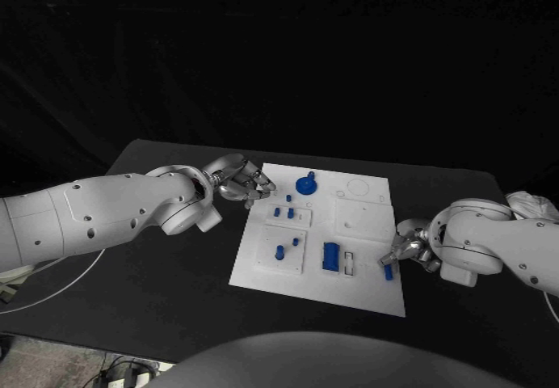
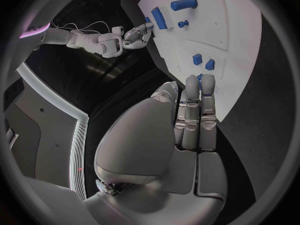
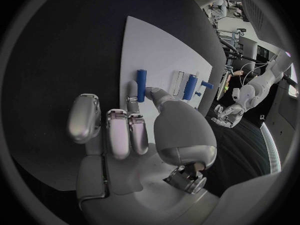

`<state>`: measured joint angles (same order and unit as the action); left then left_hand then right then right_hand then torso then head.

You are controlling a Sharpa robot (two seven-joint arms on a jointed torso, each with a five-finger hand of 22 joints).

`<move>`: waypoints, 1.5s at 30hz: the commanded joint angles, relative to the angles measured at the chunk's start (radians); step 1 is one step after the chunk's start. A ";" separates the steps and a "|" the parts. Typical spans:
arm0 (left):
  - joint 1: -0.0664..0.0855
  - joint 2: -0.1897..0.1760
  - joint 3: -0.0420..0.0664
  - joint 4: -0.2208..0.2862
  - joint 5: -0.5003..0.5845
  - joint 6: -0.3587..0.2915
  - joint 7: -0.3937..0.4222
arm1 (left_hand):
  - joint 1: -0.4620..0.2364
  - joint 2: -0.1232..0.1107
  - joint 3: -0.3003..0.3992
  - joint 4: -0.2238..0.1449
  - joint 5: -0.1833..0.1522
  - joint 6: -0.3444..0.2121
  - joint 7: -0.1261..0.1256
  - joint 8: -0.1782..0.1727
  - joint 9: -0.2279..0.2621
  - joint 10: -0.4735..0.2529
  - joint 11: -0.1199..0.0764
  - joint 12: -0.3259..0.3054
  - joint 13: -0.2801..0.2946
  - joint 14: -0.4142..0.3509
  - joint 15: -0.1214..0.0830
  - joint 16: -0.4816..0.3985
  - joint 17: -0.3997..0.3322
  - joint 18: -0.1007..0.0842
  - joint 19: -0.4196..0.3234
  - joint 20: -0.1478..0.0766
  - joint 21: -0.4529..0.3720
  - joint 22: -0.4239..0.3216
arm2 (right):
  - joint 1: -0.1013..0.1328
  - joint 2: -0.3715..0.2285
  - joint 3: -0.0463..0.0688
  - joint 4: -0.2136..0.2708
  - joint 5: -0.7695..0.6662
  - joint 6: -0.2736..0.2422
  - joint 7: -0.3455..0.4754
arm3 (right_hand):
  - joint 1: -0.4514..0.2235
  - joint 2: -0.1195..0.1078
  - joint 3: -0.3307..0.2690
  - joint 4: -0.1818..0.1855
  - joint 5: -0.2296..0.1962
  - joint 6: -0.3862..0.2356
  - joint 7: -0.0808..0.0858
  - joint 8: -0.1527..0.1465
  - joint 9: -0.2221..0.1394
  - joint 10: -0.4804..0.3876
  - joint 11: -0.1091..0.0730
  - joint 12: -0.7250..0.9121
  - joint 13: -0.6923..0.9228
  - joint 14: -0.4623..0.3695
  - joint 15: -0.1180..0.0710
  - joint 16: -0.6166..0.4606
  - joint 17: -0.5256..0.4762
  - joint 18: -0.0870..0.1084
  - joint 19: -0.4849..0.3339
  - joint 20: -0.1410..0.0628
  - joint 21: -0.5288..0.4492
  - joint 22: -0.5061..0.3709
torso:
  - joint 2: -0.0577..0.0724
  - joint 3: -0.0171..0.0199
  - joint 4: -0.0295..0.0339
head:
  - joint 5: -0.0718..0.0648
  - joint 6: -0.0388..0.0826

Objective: Assemble the parts on the task board

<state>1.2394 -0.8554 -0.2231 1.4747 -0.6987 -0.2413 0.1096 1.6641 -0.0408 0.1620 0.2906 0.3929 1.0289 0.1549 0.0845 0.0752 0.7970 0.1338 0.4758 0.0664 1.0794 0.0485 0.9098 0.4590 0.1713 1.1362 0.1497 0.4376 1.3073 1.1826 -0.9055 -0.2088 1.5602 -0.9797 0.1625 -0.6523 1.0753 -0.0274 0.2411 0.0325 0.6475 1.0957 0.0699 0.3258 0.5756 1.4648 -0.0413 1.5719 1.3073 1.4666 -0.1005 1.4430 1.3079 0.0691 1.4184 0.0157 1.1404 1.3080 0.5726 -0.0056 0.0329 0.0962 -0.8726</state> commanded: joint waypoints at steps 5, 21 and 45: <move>0.000 -0.001 0.001 0.001 0.005 0.015 -0.003 | -0.004 0.001 0.007 0.002 0.004 0.009 0.002 0.007 0.001 0.008 -0.002 -0.006 -0.001 -0.001 0.001 0.006 -0.002 0.005 -0.002 -0.002 0.002 0.028 | 0.006 -0.044 -0.016 0.052 0.065 -0.029 -0.022 | -0.020 0.006 0.102 -0.089 0.002 -0.053 -0.045 0.009 0.026 0.106 -0.009 -0.001 0.264 0.064 -0.006 -0.009 0.091 0.019 0.004 -0.008 -0.004 0.119 | -0.001 -0.0008 -0.0002 | 0.000 0.000; 0.000 0.003 0.000 -0.003 0.005 0.021 -0.010 | -0.004 0.002 0.008 0.002 0.005 0.009 0.001 0.008 0.001 0.009 -0.002 -0.006 -0.001 -0.002 0.001 0.007 -0.002 0.005 -0.003 -0.002 0.001 0.028 | 0.062 -0.069 -0.016 0.127 0.205 -0.045 -0.019 | -0.041 0.007 0.107 -0.084 -0.019 -0.065 -0.045 0.010 0.045 0.106 -0.008 -0.001 0.264 0.065 -0.006 -0.008 0.092 0.019 0.006 -0.009 -0.008 0.119 | 0.000 -0.0003 0.0006 | -0.001 0.000; 0.000 0.007 0.000 -0.006 0.005 0.031 -0.020 | -0.005 0.003 0.010 0.001 0.005 0.010 0.001 0.008 0.001 0.011 -0.001 -0.007 -0.001 -0.002 0.001 0.007 -0.003 0.006 -0.004 -0.001 -0.002 0.027 | 0.052 0.085 -0.016 0.020 0.330 -0.052 -0.004 | -0.057 0.019 0.115 -0.075 -0.028 -0.086 -0.039 0.001 0.057 0.106 -0.003 -0.001 0.264 0.067 -0.003 -0.006 0.095 0.021 0.003 -0.007 -0.020 0.117 | 0.001 -0.0002 0.0003 | 0.000 0.000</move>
<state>1.2393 -0.8494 -0.2234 1.4666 -0.6986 -0.2270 0.0929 1.6641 -0.0407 0.1648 0.2934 0.3928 1.0324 0.1585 0.0883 0.0747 0.8006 0.1301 0.4759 0.0664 1.0794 0.0485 0.9137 0.4568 0.1713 1.1362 0.1497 0.4376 1.3080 1.2358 -0.8251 -0.2242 1.5837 -0.6713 0.1119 -0.6645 1.0300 -0.0071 0.2917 0.0164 0.6246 1.0240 0.0434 0.3321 0.6314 1.4668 -0.0502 1.5719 1.3076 1.4665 -0.1005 1.4374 1.3075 0.0690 1.4218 0.0125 1.1240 1.3075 0.5732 -0.0058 0.0341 0.0957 -0.8726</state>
